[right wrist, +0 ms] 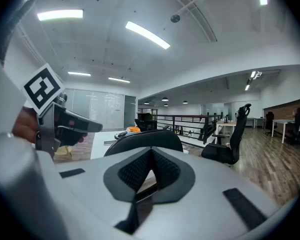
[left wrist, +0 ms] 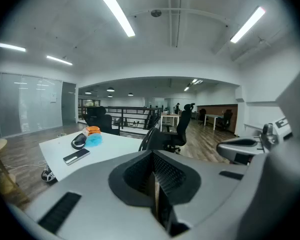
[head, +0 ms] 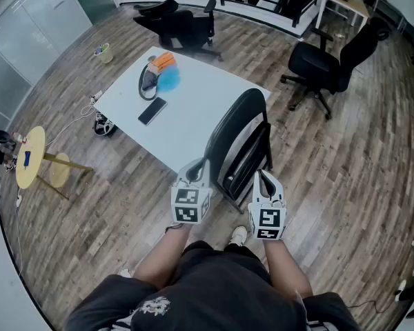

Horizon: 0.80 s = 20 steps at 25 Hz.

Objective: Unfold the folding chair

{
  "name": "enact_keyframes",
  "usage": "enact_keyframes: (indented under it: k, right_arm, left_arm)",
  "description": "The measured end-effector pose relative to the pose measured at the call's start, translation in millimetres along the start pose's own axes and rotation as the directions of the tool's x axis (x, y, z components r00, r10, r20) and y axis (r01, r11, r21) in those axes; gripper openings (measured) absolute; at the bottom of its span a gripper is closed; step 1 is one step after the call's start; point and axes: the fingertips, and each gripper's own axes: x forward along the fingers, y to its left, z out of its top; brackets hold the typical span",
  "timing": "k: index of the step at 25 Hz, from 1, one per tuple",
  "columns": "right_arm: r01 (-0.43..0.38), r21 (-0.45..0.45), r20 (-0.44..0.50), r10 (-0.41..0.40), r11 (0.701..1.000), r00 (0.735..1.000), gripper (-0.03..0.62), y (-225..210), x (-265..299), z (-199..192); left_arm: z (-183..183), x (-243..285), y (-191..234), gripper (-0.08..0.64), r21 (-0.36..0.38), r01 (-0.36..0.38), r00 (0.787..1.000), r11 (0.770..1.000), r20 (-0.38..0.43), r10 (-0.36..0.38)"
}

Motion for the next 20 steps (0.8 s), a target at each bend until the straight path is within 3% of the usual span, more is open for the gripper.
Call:
enact_keyframes:
  k: [7,10,12,14,20]
  right_arm:
    - [0.014,0.015,-0.062,-0.013,1.000,0.998,0.015,-21.7,56.8,-18.8]
    - [0.035,0.030,-0.115,-0.032,0.999,0.993,0.015,-24.6,82.5,-30.7]
    - [0.059,0.049,-0.166,-0.050,0.997,0.985,0.076,-28.9,101.4,-45.1]
    - [0.088,0.095,-0.223,-0.065,0.992,0.973,0.145,-33.3,119.2,-60.6]
    - [0.200,0.271,-0.441,-0.064,0.942,0.895,0.256,-38.2,178.1,-126.2]
  left_arm:
    - [8.7,62.3,19.6,0.009,0.028,0.017,0.998,0.999,-0.057,-0.015]
    - [7.2,87.1,22.8,0.127,0.034,0.077,0.991,0.996,-0.109,-0.073]
    - [2.5,104.3,20.9,0.203,0.032,0.139,0.979,0.990,-0.154,-0.132]
    - [-4.9,119.3,19.5,0.231,0.037,0.191,0.962,0.981,-0.208,-0.179]
    - [-11.7,158.5,20.3,0.249,0.007,0.331,0.905,0.944,-0.285,-0.315]
